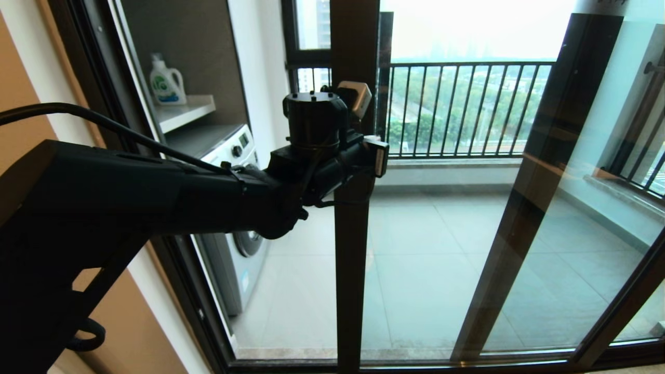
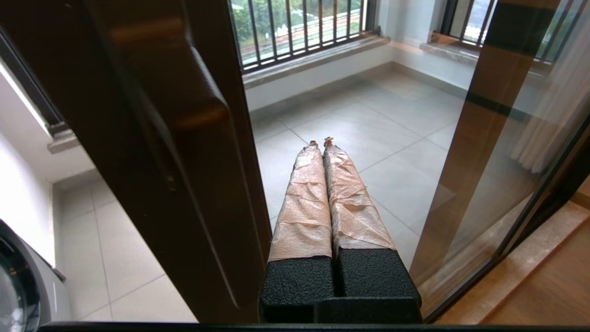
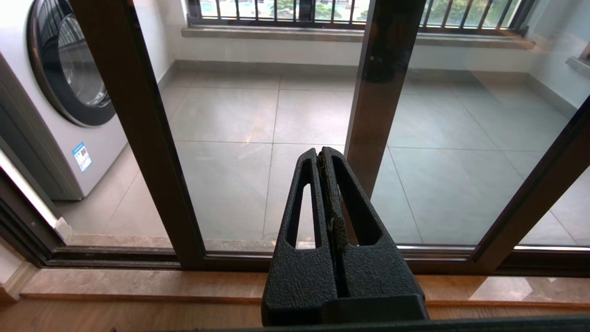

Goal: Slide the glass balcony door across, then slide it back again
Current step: Close the slid door

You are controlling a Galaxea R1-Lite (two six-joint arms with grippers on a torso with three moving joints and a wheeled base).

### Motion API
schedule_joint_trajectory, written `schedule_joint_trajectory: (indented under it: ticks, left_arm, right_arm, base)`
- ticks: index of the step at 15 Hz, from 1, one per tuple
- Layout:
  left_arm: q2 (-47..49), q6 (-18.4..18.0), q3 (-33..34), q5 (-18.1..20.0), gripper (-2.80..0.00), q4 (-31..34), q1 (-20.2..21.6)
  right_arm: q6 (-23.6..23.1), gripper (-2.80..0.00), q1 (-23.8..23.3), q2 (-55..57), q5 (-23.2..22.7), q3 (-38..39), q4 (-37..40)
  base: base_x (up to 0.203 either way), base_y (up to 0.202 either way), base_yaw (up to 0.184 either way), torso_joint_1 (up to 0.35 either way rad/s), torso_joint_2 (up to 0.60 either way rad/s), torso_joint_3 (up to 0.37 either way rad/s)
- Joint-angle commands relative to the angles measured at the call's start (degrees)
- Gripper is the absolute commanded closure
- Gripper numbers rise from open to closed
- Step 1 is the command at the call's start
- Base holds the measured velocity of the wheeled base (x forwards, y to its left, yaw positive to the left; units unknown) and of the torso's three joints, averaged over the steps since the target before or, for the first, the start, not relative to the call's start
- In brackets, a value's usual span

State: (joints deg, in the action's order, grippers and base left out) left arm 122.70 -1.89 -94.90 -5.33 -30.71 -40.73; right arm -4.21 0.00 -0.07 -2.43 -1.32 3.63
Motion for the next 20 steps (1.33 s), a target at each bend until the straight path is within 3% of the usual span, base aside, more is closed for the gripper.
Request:
schedule_joint_trajectory:
  ticks: [1, 3, 7, 10, 20]
  left_arm:
    - [2.4, -0.1, -2.2, -0.5, 0.00, -0.1, -0.3]
    - [4.4, -0.3, -5.8, -4.8, 0.00, -0.2, -0.3]
    - [4.7, -2.8, -6.9, -7.1, 0.00, -0.4, -0.2]
    - [4.2, -2.8, -6.8, -11.4, 0.00, -0.4, -0.2]
    - [3.3, -2.7, -5.3, -16.2, 0.00, 0.0, 1.4]
  right_arm:
    - [0.0, 0.00, 0.0, 0.1, 0.0, 0.1, 0.0]
    - [0.0, 0.00, 0.0, 0.1, 0.0, 0.0, 0.0]
    - [0.0, 0.00, 0.0, 0.1, 0.0, 0.1, 0.0]
    - [0.0, 0.00, 0.0, 0.1, 0.0, 0.0, 0.0]
    - [0.0, 0.00, 0.0, 0.1, 0.0, 0.0, 0.0]
  base:
    - [0.000, 0.000, 0.000, 0.000, 0.00, 0.000]
    - [0.000, 0.000, 0.000, 0.000, 0.00, 0.000]
    - [0.000, 0.000, 0.000, 0.000, 0.00, 0.000]
    - [0.000, 0.000, 0.000, 0.000, 0.00, 0.000]
    - [0.000, 0.000, 0.000, 0.000, 0.00, 0.000]
